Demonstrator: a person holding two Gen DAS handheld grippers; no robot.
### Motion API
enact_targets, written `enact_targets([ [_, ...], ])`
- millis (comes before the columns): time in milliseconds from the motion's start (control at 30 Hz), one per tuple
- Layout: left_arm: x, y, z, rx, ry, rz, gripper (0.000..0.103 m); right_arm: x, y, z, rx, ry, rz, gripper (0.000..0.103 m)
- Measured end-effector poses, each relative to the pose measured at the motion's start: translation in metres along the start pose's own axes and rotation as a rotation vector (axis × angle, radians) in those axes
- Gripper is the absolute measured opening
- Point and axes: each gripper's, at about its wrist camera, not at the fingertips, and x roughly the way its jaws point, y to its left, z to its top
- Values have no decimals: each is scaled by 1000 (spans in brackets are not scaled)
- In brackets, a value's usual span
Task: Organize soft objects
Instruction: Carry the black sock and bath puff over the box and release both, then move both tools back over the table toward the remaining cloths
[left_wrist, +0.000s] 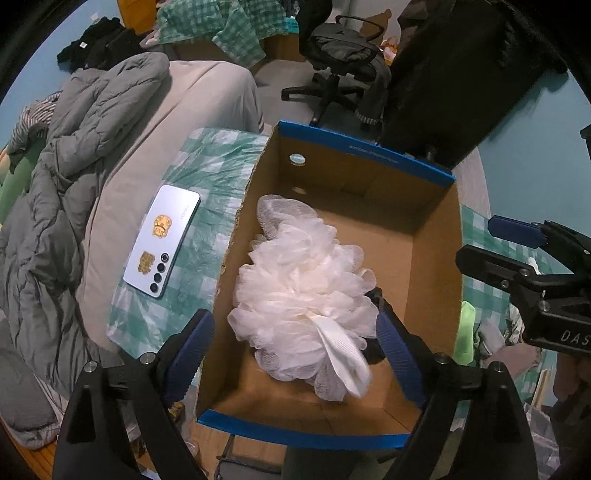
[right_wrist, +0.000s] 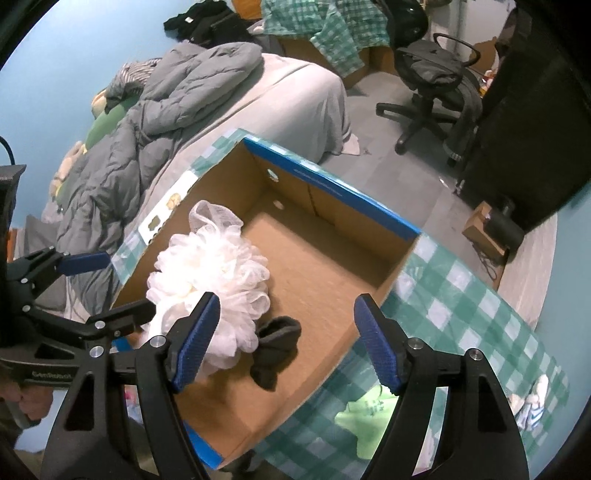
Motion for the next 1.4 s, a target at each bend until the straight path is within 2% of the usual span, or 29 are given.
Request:
enact_targets([
  [700,-21,-54,-8,127,-15,-74,90,-43,-51,-51,153,-22,-64,77],
  [1400,-11,-150,-12,355,21,-136,90,-87,-132,-138,401,-20,-176,77],
])
